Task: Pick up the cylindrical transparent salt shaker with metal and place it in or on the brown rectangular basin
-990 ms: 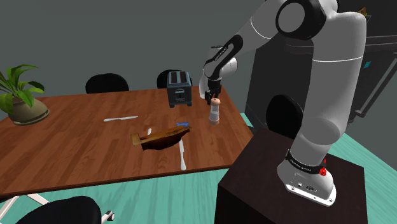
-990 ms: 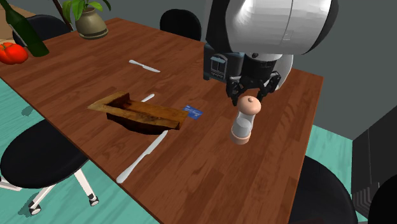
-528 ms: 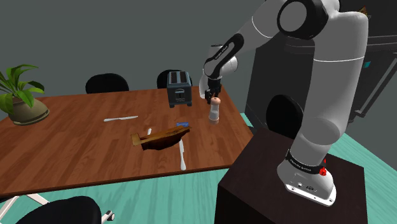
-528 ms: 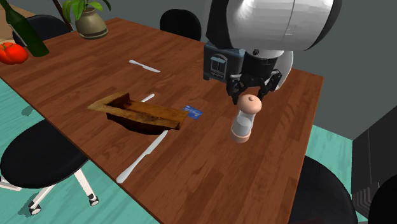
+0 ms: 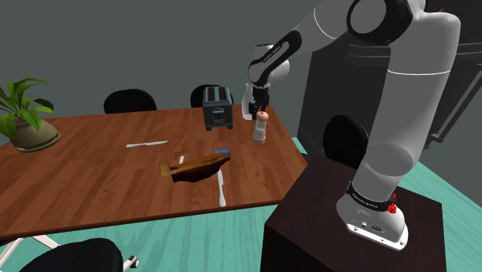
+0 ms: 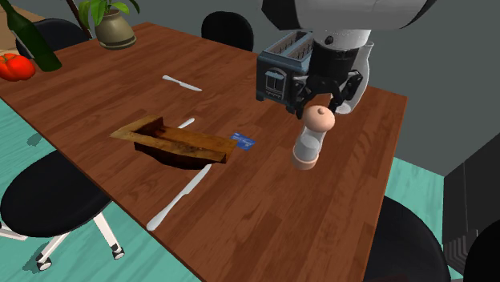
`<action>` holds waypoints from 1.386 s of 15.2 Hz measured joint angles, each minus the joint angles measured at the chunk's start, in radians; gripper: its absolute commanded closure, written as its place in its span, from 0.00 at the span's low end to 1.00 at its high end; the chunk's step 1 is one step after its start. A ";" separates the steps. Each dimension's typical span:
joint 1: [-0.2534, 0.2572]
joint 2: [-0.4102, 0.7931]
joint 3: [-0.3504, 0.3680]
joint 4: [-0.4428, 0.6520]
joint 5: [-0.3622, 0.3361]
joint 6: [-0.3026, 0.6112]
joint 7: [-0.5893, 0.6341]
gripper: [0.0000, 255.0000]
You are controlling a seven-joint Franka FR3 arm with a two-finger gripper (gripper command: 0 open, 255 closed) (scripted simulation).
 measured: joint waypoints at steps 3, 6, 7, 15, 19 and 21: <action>0.000 -0.025 -0.002 0.014 -0.007 -0.039 0.003 1.00; 0.002 -0.046 -0.002 0.028 -0.013 -0.073 0.008 1.00; 0.003 -0.053 -0.002 0.035 -0.015 -0.086 0.011 1.00; 0.004 -0.104 -0.003 0.087 -0.028 -0.188 0.019 1.00; 0.005 -0.123 -0.004 0.120 -0.032 -0.240 0.020 1.00; 0.005 -0.130 -0.004 0.137 -0.033 -0.265 0.021 1.00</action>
